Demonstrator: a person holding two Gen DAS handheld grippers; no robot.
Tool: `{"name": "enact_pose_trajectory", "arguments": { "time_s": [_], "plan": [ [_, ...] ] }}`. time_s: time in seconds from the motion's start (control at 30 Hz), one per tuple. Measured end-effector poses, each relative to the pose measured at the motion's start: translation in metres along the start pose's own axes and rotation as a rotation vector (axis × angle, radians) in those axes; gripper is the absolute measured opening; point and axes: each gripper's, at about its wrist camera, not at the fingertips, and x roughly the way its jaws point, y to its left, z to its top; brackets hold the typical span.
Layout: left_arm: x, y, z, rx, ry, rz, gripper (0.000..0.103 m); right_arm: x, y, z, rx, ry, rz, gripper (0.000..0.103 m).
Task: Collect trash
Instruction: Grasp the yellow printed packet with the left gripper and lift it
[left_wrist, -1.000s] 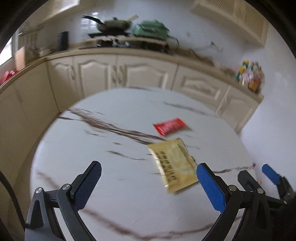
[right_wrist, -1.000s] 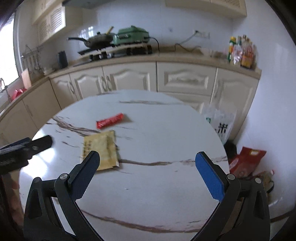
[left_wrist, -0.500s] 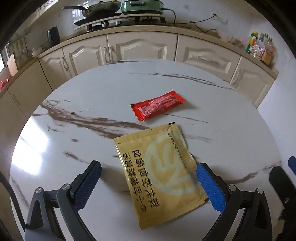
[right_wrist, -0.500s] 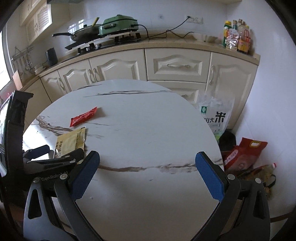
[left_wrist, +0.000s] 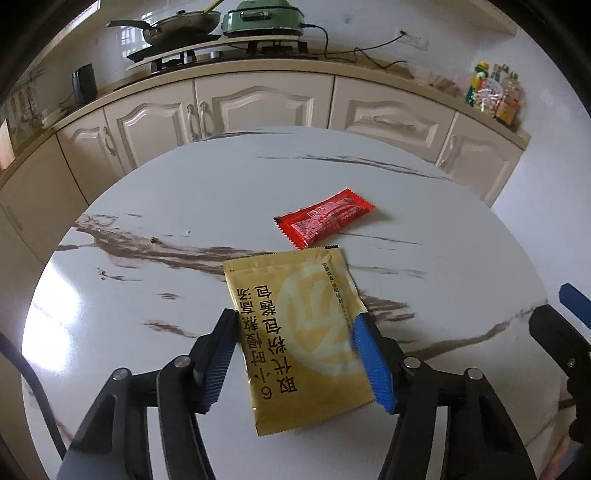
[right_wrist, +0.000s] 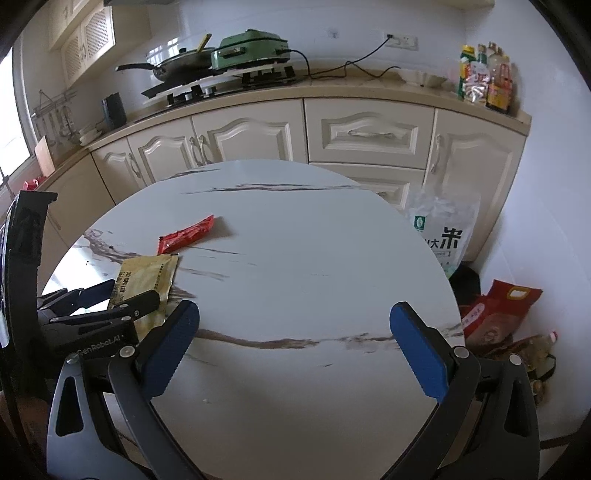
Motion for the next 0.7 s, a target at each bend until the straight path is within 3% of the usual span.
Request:
{"name": "enact_pose_trajectory", "arguments": {
  "time_s": [0.07,0.17,0.2,0.3,0.43,0.57,0.67,0.7],
  "plan": [
    [-0.004,0.008,-0.002,-0.011,0.004,-0.017,0.053,0.0,0.005,-0.001,0.0,0.005,0.006,0.103],
    [-0.012,0.027,-0.002,-0.073,-0.005,-0.052,0.029,0.003,0.013,-0.001,-0.007,0.02,0.006,0.103],
    [-0.013,0.034,-0.003,-0.09,0.006,-0.074,0.026,0.005,0.016,0.0,-0.008,0.023,0.014,0.103],
    [-0.013,0.053,-0.006,-0.116,0.027,-0.129,0.024,0.011,0.028,0.004,-0.011,0.037,0.015,0.103],
    [-0.017,0.068,-0.008,-0.152,0.04,-0.143,0.023,0.023,0.046,0.014,-0.031,0.051,0.033,0.103],
    [-0.023,0.071,-0.008,-0.161,0.044,-0.114,0.031,0.053,0.066,0.016,-0.115,0.136,0.007,0.103],
    [-0.027,0.07,-0.006,-0.168,0.044,-0.099,0.056,0.065,0.076,0.01,-0.139,0.167,0.016,0.103],
    [-0.028,0.067,-0.006,-0.159,0.046,-0.072,0.059,0.065,0.076,0.009,-0.135,0.158,0.005,0.103]
  ]
}}
